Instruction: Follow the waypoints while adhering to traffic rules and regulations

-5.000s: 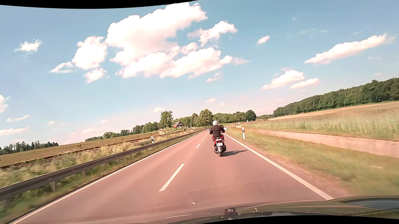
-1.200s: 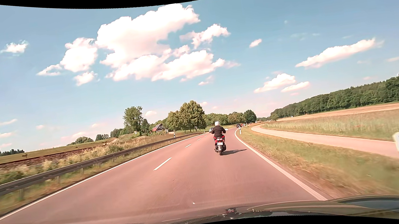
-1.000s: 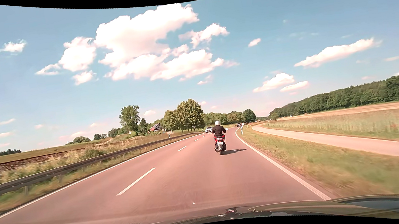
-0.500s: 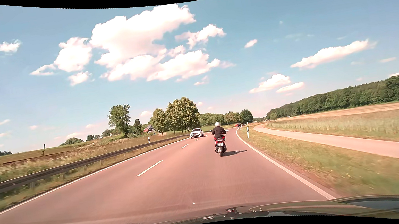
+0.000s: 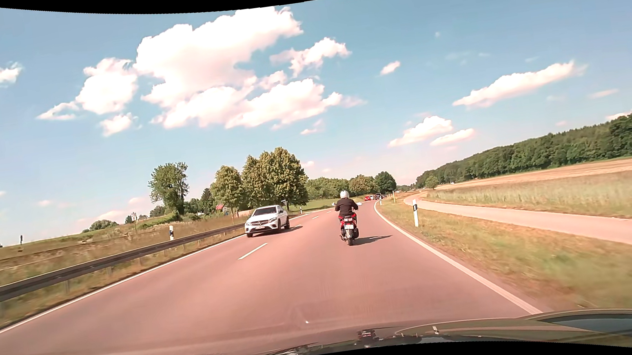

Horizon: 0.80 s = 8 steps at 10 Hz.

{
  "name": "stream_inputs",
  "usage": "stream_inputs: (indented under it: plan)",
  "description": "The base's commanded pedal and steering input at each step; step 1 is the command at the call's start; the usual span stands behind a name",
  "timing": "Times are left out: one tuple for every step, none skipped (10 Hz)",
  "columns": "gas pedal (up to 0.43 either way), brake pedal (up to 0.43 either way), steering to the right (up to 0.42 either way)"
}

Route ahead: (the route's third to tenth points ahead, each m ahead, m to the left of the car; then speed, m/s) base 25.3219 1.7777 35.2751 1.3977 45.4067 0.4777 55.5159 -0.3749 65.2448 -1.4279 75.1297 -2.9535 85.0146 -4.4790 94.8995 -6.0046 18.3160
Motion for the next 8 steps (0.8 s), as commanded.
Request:
stream_inputs:
  plan:
    - [0.220,0.012,0.010]
    - [0.220,0.012,0.010]
    - [0.220,0.012,0.009]
    - [0.220,0.012,0.010]
    - [0.220,0.012,0.010]
    - [0.220,0.012,0.010]
    - [0.220,0.012,0.010]
    - [0.197,0.012,0.009]
